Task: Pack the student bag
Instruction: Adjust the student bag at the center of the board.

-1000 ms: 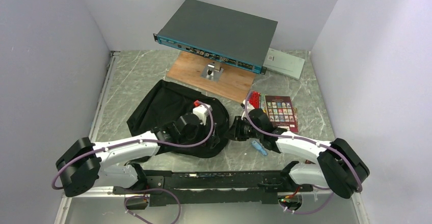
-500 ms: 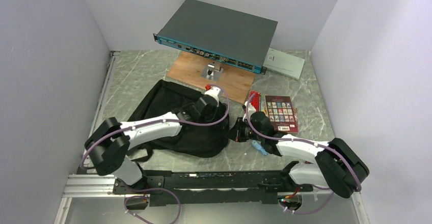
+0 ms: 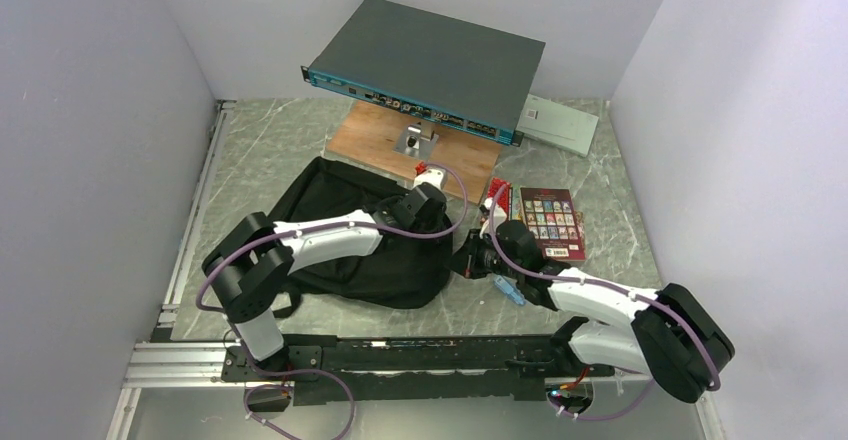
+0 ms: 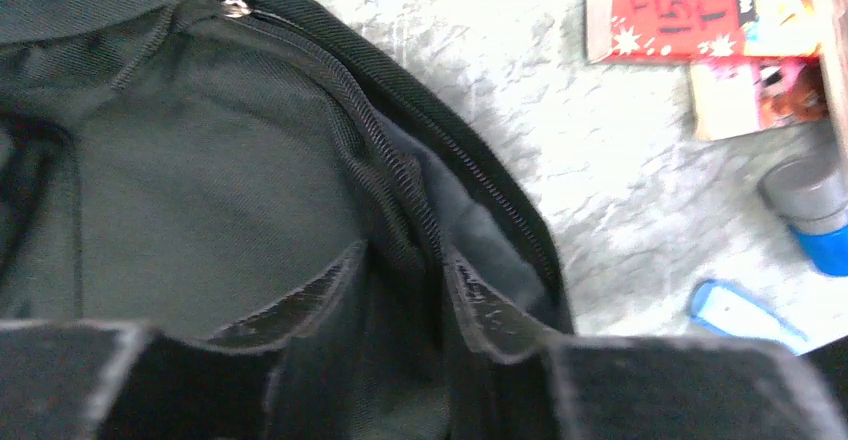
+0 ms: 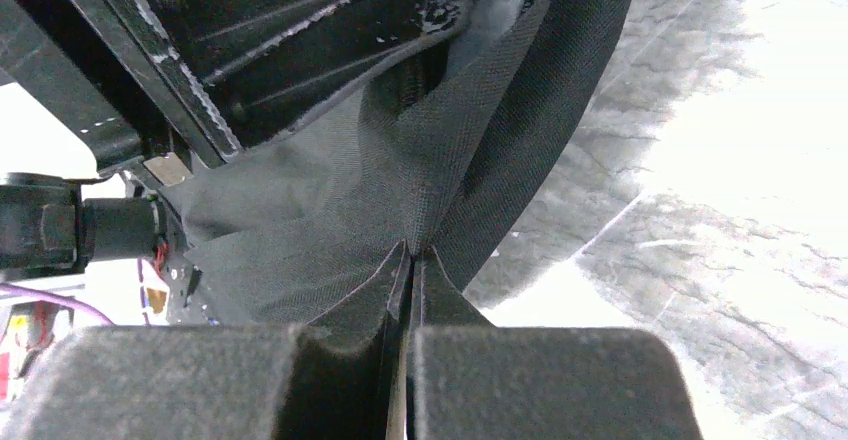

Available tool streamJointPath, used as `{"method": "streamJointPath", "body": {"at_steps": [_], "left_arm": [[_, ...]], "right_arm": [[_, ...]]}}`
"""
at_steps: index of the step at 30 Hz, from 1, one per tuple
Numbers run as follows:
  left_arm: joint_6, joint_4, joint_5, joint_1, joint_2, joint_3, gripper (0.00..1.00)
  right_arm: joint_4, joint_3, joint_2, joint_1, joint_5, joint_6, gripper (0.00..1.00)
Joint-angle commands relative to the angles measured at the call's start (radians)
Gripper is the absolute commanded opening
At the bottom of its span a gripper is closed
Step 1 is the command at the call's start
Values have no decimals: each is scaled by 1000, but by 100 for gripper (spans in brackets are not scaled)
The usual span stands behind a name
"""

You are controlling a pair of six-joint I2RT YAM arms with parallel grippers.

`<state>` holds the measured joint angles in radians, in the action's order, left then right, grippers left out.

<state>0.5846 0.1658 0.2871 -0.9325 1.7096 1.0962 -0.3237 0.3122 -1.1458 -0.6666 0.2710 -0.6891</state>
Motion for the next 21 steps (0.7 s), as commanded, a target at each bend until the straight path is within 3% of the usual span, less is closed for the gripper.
{"method": "streamJointPath", "body": {"at_steps": [1,3,4,8,12,19,21], "left_arm": [[-62,18,50,9,-32,21,26],[-115,84,55,18,-75,34,6],[-150,121,55,25,-119,42,0],[-328,276,-7,63,-297,68,0],[-418,364,-182,127,-435,80,0],[-268,288,-506,225,-442,33,0],[-204,184,-595,259,-454,-16,0]], "right_arm": [[23,-6,44,1,-73,25,0],[79,14,25,1,-132,25,0],[111,31,16,1,-165,23,0],[204,95,-6,3,-266,63,0],[243,142,-25,1,-334,157,0],[307,226,20,-38,-231,275,4],[358,236,54,-52,-249,281,13]]}}
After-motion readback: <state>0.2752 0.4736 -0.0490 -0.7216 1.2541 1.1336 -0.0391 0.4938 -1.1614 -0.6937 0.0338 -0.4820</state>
